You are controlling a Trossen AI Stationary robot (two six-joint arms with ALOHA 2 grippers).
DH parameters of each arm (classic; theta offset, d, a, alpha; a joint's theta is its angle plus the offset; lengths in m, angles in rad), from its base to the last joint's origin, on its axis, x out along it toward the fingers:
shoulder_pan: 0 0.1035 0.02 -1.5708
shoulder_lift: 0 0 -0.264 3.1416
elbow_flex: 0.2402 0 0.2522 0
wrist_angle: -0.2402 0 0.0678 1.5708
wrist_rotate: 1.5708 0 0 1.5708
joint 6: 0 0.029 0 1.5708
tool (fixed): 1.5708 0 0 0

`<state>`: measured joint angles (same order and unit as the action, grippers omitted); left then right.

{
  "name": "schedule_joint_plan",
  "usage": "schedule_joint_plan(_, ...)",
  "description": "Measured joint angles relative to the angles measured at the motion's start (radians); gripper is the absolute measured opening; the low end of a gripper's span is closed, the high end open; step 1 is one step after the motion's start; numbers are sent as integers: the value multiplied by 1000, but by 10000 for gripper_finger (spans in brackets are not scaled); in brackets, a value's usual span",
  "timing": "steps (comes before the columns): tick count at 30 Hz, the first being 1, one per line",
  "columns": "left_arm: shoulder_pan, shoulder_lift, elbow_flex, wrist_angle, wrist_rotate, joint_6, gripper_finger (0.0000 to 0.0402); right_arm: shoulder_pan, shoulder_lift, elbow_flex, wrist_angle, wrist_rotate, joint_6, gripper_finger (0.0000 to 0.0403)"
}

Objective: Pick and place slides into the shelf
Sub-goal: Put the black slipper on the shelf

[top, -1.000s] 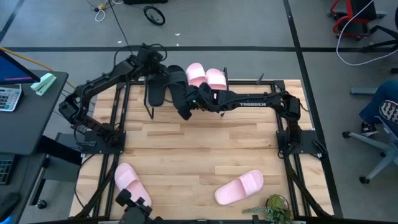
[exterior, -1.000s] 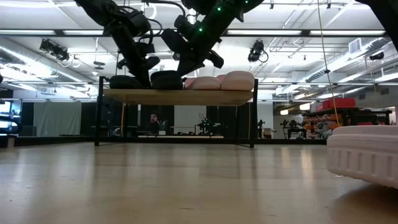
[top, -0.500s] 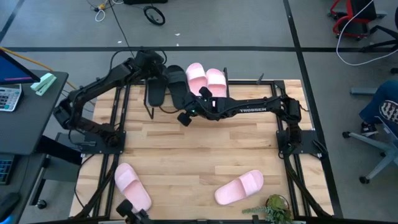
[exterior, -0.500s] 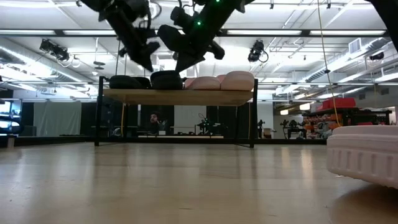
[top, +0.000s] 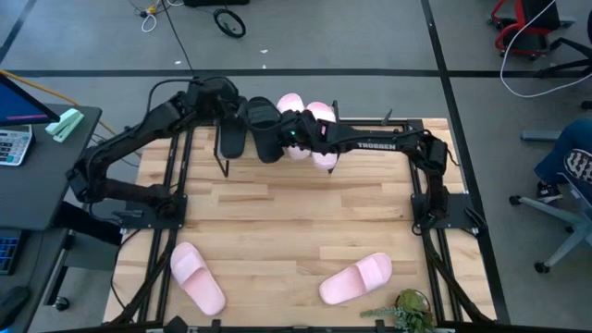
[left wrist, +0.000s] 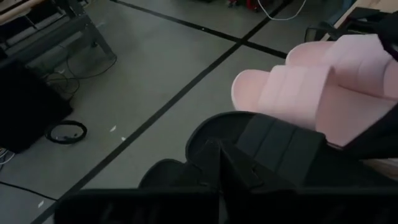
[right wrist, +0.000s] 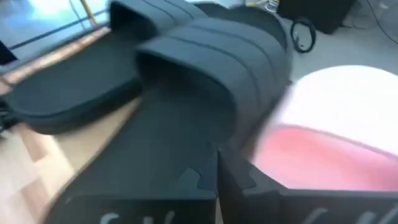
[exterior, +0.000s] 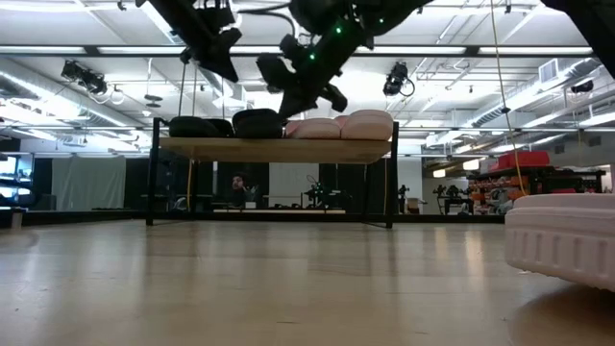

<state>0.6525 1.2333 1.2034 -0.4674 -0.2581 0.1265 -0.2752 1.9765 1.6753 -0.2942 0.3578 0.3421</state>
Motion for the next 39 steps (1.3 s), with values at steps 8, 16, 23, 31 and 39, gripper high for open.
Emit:
schedule_joint_plan(8,-1,-1,0,1,0,21,4,0,-2,-84,59,10,2,0)
schedule_joint_plan(16,-17,-3,0,5,0,24,7,0,2,-97,191,-4,-72,0)
schedule_joint_plan(23,-86,-4,0,55,3,73,14,-48,2,-97,289,-98,-62,0)
schedule_joint_plan(31,-107,-4,0,91,2,68,6,-75,0,-95,213,-156,-33,0)
schedule_joint_plan(39,-64,75,0,85,0,15,4,-25,0,-96,229,-150,-101,0)
